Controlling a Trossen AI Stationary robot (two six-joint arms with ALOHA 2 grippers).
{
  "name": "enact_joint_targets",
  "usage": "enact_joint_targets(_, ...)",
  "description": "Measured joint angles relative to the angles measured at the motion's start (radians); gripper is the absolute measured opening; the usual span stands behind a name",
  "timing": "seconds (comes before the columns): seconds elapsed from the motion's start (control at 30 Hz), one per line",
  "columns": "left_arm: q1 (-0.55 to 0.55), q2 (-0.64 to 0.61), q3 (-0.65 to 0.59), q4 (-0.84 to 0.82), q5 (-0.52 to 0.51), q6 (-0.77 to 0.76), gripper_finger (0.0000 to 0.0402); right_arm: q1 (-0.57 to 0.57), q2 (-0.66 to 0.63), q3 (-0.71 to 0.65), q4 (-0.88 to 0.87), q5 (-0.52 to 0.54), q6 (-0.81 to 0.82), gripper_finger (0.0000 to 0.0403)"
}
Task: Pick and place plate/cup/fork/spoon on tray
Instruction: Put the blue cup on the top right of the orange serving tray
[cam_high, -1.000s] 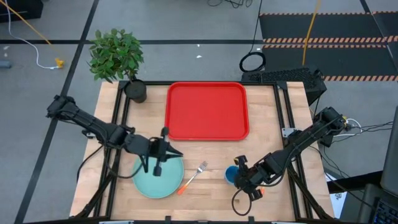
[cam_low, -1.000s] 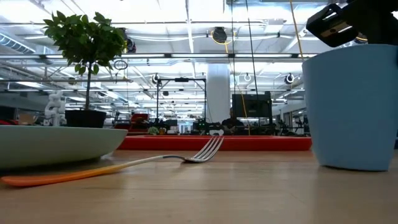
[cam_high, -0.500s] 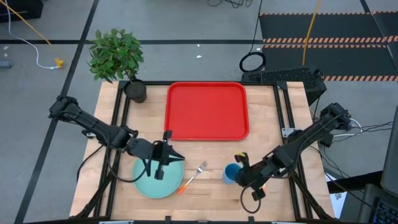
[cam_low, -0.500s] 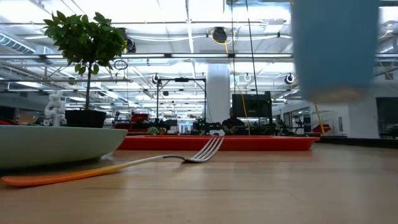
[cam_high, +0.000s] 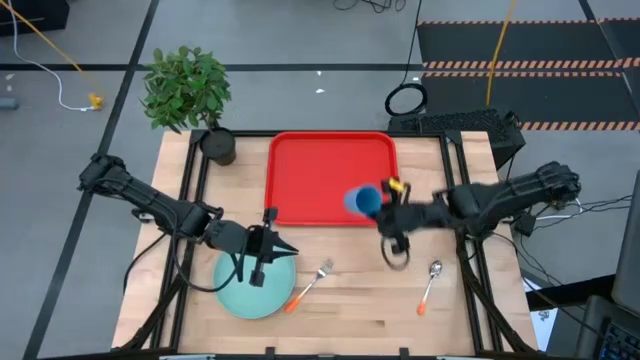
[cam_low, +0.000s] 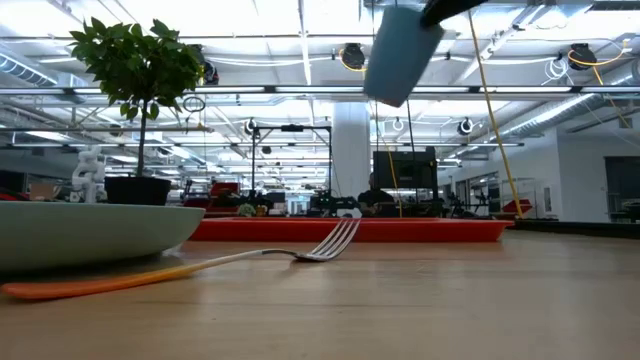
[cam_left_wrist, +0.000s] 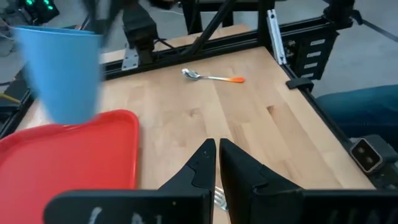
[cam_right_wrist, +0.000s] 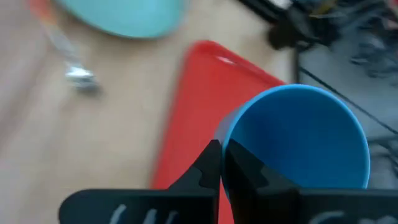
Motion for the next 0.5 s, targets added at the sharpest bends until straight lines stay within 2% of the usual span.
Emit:
enact_joint_targets(0.07,0.005,0.000,0.000,-0.001,0.000,0.004,0.0026,-0.089,0.000,0.000,0.017,-0.018,-0.048,0.0001)
enact_joint_targets(0.23,0.025,0.000,0.000,-0.023,0.001,0.008,0.0026,-0.317,0.015,0.001,0.043,-0.196,-0.142,0.0001)
enact_joint_targets(0.5,0.052,0.000,0.000,-0.038,0.002,0.022,0.0026,-0.589,0.066,0.008,0.040,-0.306,-0.152,0.0000)
